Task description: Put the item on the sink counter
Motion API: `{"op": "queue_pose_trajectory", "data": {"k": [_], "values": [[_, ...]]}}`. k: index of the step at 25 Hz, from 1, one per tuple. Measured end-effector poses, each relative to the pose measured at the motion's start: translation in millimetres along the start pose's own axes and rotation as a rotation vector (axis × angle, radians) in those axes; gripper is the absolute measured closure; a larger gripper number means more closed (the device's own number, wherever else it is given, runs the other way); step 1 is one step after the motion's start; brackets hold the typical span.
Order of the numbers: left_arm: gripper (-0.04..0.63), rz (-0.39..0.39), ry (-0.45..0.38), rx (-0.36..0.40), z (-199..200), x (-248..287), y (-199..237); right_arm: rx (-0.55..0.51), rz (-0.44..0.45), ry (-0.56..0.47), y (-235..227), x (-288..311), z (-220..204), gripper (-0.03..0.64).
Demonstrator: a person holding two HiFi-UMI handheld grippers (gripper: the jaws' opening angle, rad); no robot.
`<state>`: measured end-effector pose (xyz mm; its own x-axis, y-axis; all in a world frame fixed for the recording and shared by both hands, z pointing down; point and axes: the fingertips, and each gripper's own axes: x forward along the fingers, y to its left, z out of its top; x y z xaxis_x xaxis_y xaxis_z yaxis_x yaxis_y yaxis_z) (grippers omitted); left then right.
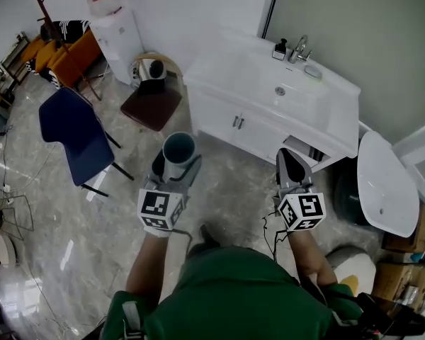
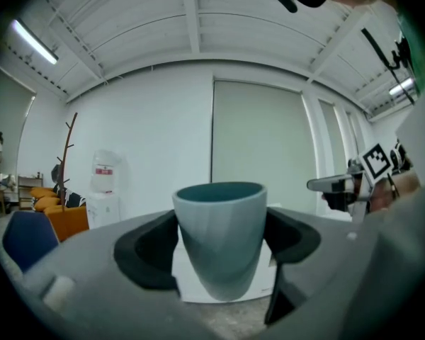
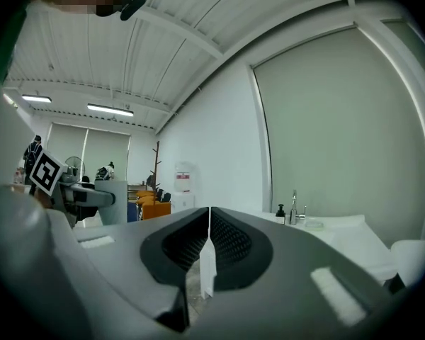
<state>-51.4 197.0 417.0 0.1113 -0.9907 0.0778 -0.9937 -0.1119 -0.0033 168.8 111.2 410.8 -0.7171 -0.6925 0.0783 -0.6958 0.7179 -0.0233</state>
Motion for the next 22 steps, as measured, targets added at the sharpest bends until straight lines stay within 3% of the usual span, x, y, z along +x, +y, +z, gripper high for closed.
{"op": "queue_pose_trajectory", "data": {"k": [9, 17, 22], "values": [[0.225, -0.003, 0.013, -0.008, -8.9, 17.3, 69.2, -0.002, -0.012, 0.021, 26.8, 63.0, 4.4, 0.609], [0.225, -0.013, 0.020, -0.063, -17.1, 64.5, 87.2, 0.011, -0.002, 0.040, 4.3, 113.9, -8.3, 0.609], [0.225, 0.024, 0.012, -0.040, -5.0, 96.9, 111.3, 0.031, 0.041, 0.013, -9.7, 165.2, -3.7, 0.609]]}}
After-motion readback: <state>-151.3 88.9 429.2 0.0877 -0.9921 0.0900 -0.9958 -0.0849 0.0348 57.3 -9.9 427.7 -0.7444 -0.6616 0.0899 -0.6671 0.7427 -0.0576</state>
